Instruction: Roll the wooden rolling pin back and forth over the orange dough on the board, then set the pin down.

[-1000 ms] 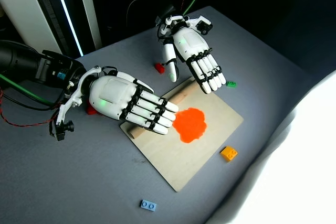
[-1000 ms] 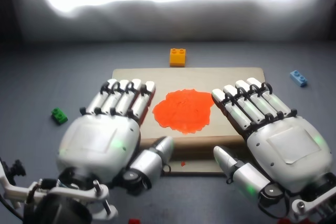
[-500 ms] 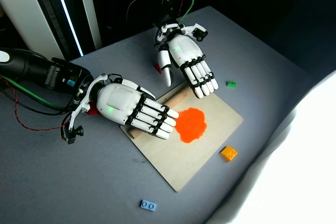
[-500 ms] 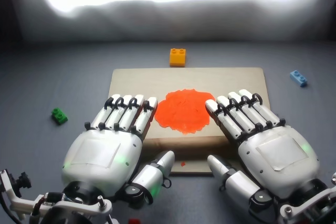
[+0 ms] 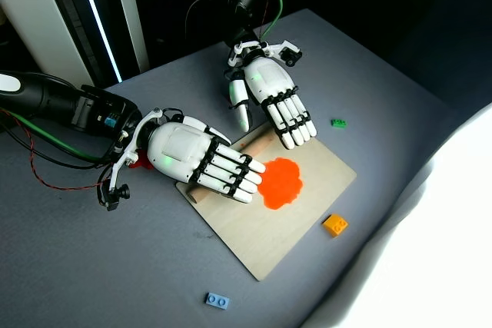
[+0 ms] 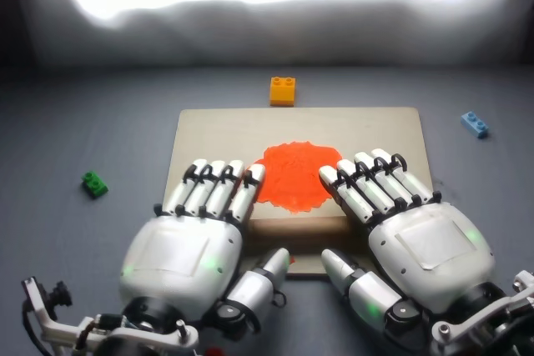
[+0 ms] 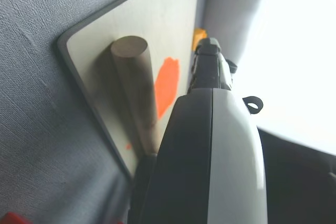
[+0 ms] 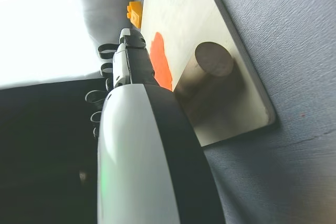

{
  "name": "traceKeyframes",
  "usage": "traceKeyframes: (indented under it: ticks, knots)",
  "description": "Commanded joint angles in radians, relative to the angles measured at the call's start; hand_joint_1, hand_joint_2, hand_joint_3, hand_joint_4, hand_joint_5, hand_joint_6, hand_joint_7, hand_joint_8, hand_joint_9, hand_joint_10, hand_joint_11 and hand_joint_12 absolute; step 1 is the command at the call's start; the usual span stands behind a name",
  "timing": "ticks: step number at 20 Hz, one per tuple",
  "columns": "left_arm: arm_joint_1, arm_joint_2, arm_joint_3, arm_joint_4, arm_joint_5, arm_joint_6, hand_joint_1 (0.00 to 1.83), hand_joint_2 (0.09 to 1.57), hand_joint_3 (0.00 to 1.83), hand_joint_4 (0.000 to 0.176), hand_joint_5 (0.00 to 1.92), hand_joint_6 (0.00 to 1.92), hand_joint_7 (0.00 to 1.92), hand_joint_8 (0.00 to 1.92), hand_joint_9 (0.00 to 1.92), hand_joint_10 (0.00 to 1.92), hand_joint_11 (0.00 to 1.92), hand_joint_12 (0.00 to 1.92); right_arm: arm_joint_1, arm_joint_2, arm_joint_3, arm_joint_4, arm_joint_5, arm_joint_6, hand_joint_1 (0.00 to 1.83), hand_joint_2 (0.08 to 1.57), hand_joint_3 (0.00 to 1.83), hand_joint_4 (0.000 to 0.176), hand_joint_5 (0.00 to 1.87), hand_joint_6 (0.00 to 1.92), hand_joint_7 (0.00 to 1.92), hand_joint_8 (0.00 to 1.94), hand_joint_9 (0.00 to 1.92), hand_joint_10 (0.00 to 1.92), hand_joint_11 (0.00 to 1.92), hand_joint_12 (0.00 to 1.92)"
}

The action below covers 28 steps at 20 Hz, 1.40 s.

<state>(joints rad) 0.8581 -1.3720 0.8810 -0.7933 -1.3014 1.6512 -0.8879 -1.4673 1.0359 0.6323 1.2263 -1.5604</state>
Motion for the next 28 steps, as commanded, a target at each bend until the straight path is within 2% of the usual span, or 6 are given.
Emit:
traceKeyframes:
  ticks: [1,7,28]
  knots:
    - [0.001,-0.003,0.007,0.074,-0.093,-0.001,0.0,1.51,0.02,0.0,0.0,0.0,0.0,0.0,0.0,0.0,0.0,0.0,0.013,-0.001,0.004,-0.062,0.094,0.002,0.0,1.54,0.03,0.0,0.05,0.02,0.04,0.0,0.0,0.0,0.0,0.0]
    - [0.007,-0.024,0.036,0.075,-0.093,-0.001,0.0,1.5,0.01,0.0,0.0,0.0,0.0,0.0,0.0,0.0,0.0,0.0,0.032,-0.017,0.027,-0.015,0.07,0.002,0.0,1.53,0.02,0.0,0.05,0.01,0.06,0.01,0.02,0.01,0.0,0.0]
    - [0.005,-0.064,0.119,0.074,-0.075,-0.026,0.0,1.49,0.0,0.0,0.0,0.0,0.0,0.0,0.0,0.0,0.0,0.0,0.04,-0.023,0.05,-0.01,0.06,0.014,0.0,1.53,0.01,0.0,0.04,0.01,0.05,0.0,0.01,0.0,0.0,0.0]
